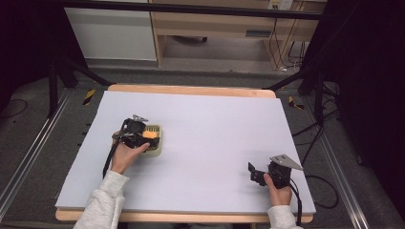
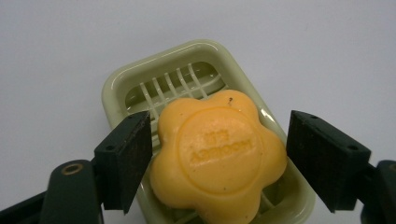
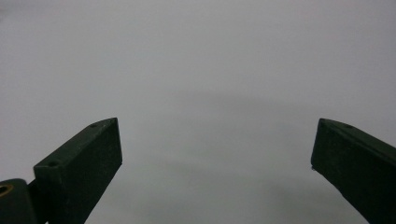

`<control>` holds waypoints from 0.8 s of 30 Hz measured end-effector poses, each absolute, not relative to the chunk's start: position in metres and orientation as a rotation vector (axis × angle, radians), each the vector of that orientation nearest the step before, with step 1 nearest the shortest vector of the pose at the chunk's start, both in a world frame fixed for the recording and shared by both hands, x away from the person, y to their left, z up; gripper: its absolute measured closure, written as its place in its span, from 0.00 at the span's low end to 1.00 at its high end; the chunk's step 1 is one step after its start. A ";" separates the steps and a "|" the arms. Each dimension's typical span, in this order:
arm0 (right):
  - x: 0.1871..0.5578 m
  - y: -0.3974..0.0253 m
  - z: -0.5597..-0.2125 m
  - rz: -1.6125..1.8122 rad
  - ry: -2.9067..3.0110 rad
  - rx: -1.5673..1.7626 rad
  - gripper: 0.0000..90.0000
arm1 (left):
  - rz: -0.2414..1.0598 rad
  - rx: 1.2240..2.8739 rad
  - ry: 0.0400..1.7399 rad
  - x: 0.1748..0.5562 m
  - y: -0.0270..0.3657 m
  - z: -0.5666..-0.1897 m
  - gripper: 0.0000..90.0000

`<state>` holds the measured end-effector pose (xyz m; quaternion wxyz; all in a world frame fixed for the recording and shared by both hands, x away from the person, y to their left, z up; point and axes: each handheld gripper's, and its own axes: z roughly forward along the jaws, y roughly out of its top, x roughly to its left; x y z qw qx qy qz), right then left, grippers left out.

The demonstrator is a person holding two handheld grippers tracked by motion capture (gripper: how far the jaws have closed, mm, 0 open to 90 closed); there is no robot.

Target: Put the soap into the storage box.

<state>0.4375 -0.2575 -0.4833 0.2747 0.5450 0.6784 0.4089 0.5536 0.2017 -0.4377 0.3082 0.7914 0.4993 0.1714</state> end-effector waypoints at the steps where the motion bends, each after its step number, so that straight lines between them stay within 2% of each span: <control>1: 0.438 -0.258 -0.483 1.097 1.825 1.462 0.03 | 0.455 2.090 1.319 0.553 0.202 -0.437 0.25; 24: 0.436 -0.260 -0.483 1.101 1.804 1.474 0.02 | 0.524 1.971 1.210 0.518 0.203 -0.416 0.24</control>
